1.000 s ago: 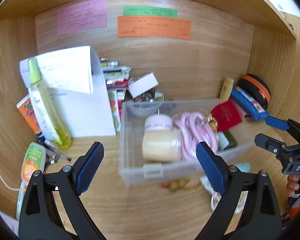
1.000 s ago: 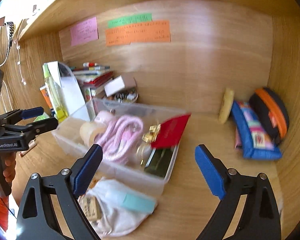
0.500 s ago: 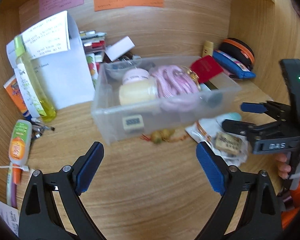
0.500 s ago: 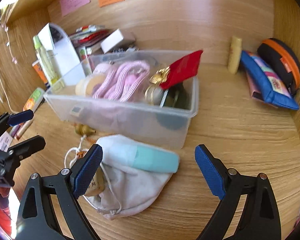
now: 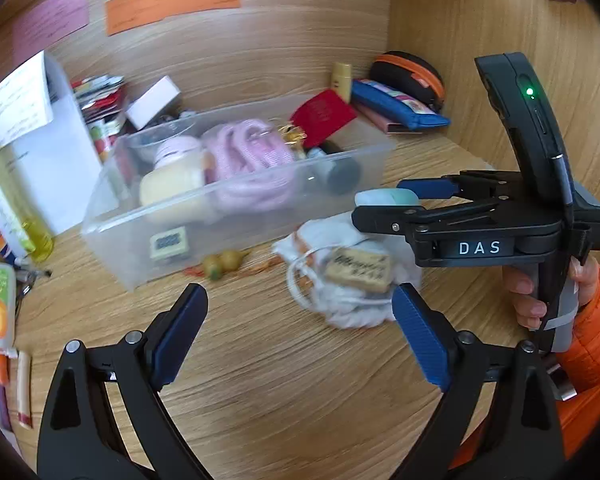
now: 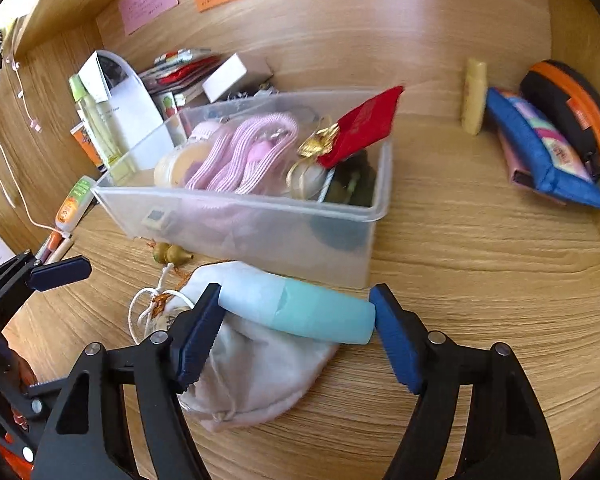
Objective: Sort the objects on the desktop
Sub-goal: 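Grasp the light-blue tube with the right tool while the left tool reaches the white bag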
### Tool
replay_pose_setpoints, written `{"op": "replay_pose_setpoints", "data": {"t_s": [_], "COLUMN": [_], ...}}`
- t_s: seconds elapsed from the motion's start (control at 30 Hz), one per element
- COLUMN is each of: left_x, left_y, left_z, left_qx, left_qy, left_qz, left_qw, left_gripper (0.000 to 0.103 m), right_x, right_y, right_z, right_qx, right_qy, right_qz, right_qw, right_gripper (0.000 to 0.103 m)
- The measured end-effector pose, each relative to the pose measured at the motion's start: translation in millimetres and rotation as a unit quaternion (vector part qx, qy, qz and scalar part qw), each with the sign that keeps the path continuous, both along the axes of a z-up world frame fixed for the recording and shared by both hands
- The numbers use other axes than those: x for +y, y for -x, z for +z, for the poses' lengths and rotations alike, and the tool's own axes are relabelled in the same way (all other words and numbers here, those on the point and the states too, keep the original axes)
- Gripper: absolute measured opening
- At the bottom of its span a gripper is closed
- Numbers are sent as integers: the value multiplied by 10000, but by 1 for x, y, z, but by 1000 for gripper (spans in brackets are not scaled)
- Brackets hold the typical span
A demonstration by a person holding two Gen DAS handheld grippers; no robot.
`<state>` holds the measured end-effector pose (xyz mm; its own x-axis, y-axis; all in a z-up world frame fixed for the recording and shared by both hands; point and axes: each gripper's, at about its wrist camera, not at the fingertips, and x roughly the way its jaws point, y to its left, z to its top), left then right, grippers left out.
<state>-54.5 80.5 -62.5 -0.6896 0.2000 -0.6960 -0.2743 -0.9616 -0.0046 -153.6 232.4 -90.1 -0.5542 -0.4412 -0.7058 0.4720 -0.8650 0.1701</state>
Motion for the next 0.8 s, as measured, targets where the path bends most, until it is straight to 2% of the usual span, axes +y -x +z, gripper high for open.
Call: {"op": "replay_pose_setpoints", "data": {"t_s": [0.27, 0.37, 0.47, 0.53, 0.67, 0.8], "left_x": [19, 24, 29, 32, 37, 36], "left_y": [15, 21, 25, 27, 30, 33], "left_z": [3, 3, 1, -1, -6, -12], "left_qx": [8, -30, -74, -113, -166, -271], "left_qy": [-130, -174, -197, -211, -107, -114], "left_qz": [-169, -236, -216, -223, -172, -183], "left_qw": [9998, 9996, 9995, 9995, 9997, 9994], "left_gripper": [92, 77, 75, 69, 50, 49], "right_x": [40, 50, 56, 58, 59, 61], "right_y": [-2, -4, -5, -5, -6, -5], "right_z": [15, 20, 24, 24, 23, 21], "right_qx": [198, 297, 381, 396, 421, 407], "right_qy": [169, 192, 258, 291, 304, 343], "right_qz": [-406, -435, -401, -357, -276, -243], "right_qw": [9988, 9984, 9981, 9982, 9983, 9983], "right_gripper": [71, 71, 71, 71, 71, 71]}}
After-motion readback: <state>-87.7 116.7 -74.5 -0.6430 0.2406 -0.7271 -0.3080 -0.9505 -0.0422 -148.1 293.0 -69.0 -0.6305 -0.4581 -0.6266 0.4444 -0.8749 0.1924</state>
